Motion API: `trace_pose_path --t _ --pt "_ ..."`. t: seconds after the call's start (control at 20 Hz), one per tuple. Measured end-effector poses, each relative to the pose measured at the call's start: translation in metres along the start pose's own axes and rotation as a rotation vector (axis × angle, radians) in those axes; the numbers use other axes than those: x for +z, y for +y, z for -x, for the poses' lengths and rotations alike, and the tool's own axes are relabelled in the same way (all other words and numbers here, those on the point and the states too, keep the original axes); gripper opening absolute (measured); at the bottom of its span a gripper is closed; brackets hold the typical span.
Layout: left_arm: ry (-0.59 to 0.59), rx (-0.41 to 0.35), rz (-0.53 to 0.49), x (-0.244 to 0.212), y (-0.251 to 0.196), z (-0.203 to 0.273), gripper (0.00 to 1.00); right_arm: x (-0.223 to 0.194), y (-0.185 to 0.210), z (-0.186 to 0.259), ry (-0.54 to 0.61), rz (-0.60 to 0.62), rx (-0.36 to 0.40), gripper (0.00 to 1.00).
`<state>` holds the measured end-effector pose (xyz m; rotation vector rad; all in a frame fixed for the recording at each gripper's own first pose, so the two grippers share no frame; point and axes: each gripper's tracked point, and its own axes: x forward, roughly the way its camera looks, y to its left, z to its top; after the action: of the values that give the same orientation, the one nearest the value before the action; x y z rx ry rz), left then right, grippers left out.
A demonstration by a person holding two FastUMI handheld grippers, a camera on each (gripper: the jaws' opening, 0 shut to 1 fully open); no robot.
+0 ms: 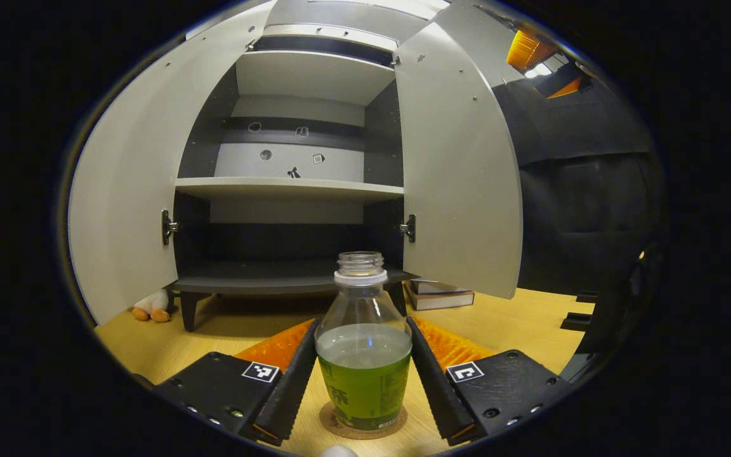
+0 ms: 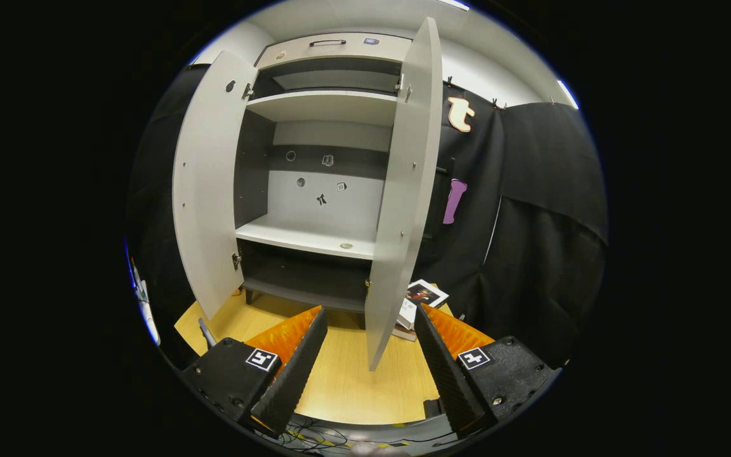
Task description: Grasp the bottle in the cabinet with the left hand and place it on the coaster, then close the right door with the right hand and the left door with the left hand.
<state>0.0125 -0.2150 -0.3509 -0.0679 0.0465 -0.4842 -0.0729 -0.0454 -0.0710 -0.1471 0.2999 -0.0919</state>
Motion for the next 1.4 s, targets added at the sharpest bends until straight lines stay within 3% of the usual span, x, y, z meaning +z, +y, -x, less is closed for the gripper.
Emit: trace_pose_path --t 0.1,0.45,0.8,1.1,1.4 --pt "-0.017 0.007 -0.006 0.017 0.001 0.003 0.96 -0.002 0.002 0.0 0.008 -0.001 0.01 0.85" --pt "-0.076 0.029 0.02 0.103 0.006 0.014 0.97 0.007 0.006 0.003 -0.031 -0.029 0.013 0.85" --pt "-0.108 0.063 0.024 0.227 0.033 0.029 0.97 0.032 0.005 0.002 -0.121 -0.075 0.017 0.85" --pt "-0.109 0.199 0.007 0.305 0.095 0.071 0.97 0.054 -0.025 -0.004 -0.211 -0.105 -0.035 0.85" --pt "-0.055 0.349 -0.072 0.315 0.155 0.143 0.96 0.081 -0.097 -0.022 -0.281 -0.157 -0.153 0.85"
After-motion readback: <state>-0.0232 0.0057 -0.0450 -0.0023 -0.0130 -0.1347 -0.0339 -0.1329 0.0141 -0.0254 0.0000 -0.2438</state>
